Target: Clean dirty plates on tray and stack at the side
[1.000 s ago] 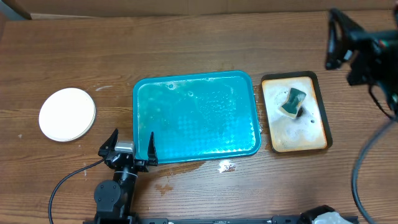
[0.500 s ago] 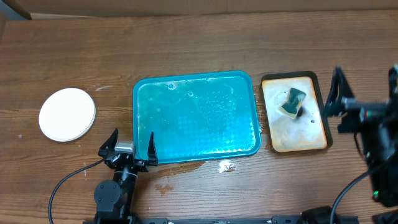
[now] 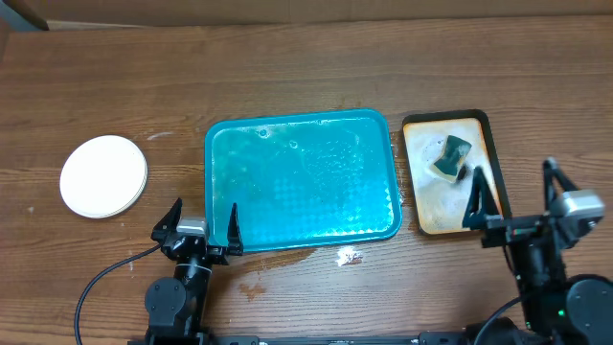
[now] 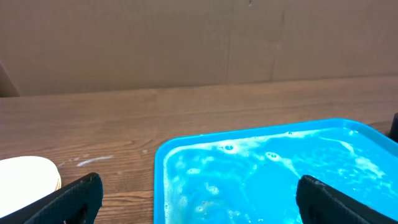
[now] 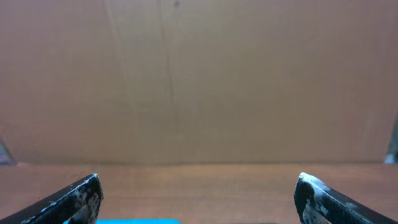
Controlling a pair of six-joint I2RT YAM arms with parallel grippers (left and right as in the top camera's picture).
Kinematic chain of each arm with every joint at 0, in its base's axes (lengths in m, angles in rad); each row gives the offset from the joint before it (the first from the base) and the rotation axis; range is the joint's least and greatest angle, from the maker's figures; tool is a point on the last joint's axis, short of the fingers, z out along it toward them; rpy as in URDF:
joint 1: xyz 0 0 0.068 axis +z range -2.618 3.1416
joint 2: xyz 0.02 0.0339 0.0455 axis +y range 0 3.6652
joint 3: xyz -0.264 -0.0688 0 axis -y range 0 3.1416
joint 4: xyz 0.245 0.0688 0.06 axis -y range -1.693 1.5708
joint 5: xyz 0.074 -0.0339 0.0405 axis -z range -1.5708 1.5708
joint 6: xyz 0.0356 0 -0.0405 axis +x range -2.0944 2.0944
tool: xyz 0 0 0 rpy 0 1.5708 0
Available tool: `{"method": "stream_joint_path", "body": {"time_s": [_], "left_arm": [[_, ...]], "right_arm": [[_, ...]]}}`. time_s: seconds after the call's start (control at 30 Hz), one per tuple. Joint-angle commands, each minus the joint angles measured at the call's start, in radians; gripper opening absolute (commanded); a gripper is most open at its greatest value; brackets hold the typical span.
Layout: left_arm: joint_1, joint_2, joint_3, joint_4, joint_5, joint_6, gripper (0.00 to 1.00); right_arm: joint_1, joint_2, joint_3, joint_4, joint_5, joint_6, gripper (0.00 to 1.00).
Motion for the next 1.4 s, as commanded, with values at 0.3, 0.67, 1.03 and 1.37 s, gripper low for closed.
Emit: {"method": "stream_joint_path", "body": {"time_s": [0.3, 0.67, 1.03, 1.37], "left_arm": [[0.005, -0.011, -0.004, 0.0, 0.011, -0.01, 1.0], [0.005, -0.011, -0.004, 0.0, 0.011, -0.01, 1.0], [0.005, -0.011, -0.004, 0.0, 0.011, -0.01, 1.0], [0.005, -0.011, -0.004, 0.0, 0.011, -0.01, 1.0]], "right_arm": [[-0.008, -0.19, -0.249, 0.041, -0.148, 0.006, 1.0], [-0.012, -0.268, -0.369, 0.084, -0.156, 0.006, 1.0], [-0.018, -0.268, -0.522, 0.192, -0.159, 0.078, 1.0], [-0.023, -0.268, -0.572, 0.211, -0.119, 0.096, 1.0]]}}
